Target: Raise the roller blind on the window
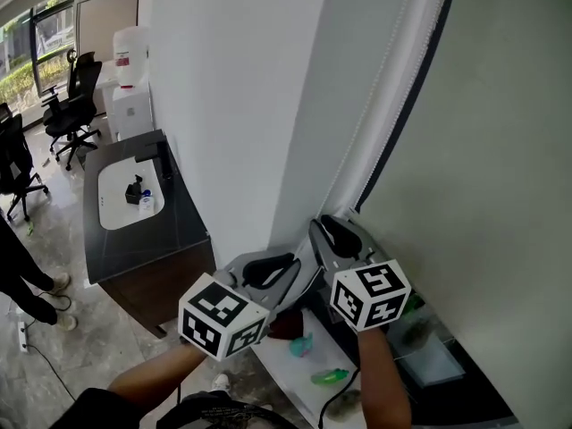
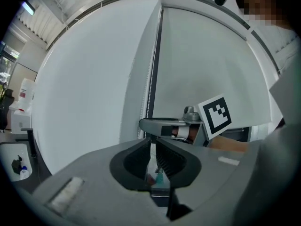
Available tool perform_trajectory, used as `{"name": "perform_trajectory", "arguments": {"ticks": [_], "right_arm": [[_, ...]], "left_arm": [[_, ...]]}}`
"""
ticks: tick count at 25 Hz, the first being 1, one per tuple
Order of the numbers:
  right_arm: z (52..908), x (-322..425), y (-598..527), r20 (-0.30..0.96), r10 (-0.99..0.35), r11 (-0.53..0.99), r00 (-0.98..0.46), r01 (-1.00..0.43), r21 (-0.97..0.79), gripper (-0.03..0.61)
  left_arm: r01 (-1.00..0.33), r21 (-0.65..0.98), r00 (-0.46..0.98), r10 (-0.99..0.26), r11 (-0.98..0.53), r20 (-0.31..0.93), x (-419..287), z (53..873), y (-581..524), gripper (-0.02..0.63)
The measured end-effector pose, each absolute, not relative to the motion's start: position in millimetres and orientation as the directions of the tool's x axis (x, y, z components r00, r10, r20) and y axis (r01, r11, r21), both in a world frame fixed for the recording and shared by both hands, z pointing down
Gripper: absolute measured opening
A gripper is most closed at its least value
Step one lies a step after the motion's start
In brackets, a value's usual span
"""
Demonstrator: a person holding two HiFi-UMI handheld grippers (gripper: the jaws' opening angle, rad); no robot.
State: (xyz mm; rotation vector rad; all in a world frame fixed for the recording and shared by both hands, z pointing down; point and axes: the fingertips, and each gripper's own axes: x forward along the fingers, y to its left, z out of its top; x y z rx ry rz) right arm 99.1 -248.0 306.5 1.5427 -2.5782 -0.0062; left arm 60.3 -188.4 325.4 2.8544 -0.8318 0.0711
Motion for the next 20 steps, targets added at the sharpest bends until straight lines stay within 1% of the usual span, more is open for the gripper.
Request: {"name": "perform_trajectory", "arguments": {"ticks": [4,6,7,8,15,17,19,20], "right_arm": [[301,90,-248,0.096,-0.866,0.499,-0.491,-0.861,0.096,0.060],[300,88,-246,0.090,-0.856,0.516,-0.509,-0.851,0.096,0.049],[299,88,-245,0.086,-0.853,0.521,-0.515,-0.849,0.088,0.030],[298,89,-243,0.083,-0.854,0.520,-0.514,-0.850,0.081,0.021],[297,101,-222,0.066,-0.881,0.472,-0.468,-0.878,0.076,0.020],[297,106,-213,0.063,-0.887,0.461,-0.457,-0.885,0.068,0.020],[303,110,-205,0.087,-0.890,0.453,-0.447,-0.888,0.075,0.020],[307,111,-202,0.105,-0.892,0.449,-0.440,-0.890,0.085,0.020]], "left_arm": [[-0.517,0.161,0.856,-0.513,-0.841,0.067,54,318,-191,0.040],[-0.506,0.169,0.862,-0.505,-0.846,0.054,53,313,-191,0.040],[-0.503,0.169,0.863,-0.502,-0.848,0.048,53,309,-191,0.040],[-0.500,0.167,0.865,-0.501,-0.850,0.041,54,304,-191,0.040],[-0.458,0.120,0.888,-0.460,-0.881,0.014,69,283,-194,0.041],[-0.436,0.105,0.899,-0.438,-0.894,0.010,78,276,-192,0.061],[-0.414,0.091,0.910,-0.415,-0.906,0.007,89,269,-191,0.070],[-0.404,0.084,0.914,-0.405,-0.911,0.007,94,266,-191,0.086]]}}
